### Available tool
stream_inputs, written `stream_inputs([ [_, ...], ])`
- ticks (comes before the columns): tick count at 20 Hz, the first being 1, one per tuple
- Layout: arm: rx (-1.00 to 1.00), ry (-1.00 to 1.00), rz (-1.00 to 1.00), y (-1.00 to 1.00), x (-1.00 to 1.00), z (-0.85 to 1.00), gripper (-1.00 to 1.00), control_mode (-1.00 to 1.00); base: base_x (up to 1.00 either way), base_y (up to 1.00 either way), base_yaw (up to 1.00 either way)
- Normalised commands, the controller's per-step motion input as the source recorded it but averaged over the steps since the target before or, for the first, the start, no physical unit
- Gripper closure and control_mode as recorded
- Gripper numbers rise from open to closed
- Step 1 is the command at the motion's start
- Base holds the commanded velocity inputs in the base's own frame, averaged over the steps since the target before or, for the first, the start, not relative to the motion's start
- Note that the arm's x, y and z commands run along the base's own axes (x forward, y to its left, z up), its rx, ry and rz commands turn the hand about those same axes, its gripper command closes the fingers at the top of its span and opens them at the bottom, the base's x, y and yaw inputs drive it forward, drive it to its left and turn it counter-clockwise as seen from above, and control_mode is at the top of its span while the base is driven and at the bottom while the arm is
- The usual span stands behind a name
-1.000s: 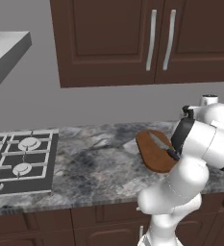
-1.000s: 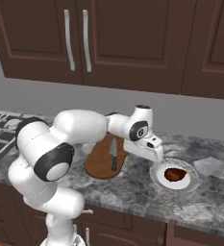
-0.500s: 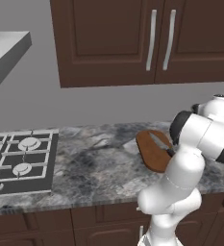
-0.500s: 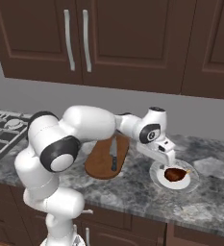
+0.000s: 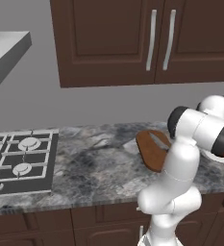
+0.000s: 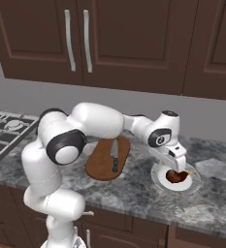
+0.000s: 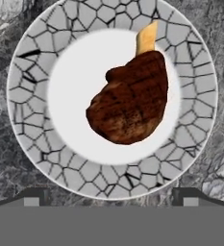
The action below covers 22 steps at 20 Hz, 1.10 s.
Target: Pick up the knife from the drawer and place it on the cutting board. Then place the meat from the plate to the cutting board.
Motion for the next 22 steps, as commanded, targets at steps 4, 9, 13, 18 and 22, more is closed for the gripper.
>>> stream_inputs([
  [4,0.0,-0.01,-0.1,-0.21,0.0,-0.13,-1.0,-1.0,0.0,0.0,0.0],
  [9,0.0,-0.04,-0.06,-0.33,0.06,-0.13,-1.0,-1.0,0.0,0.0,0.0],
  [13,0.0,-0.11,-0.02,-0.22,0.21,-0.11,-1.0,-1.0,0.0,0.0,0.0],
  [18,0.0,-0.08,0.0,-0.1,0.19,-0.1,-1.0,-1.0,0.0,0.0,0.0],
  [22,0.0,0.0,-0.01,-0.09,0.01,-0.21,-1.0,-1.0,0.0,0.0,0.0],
])
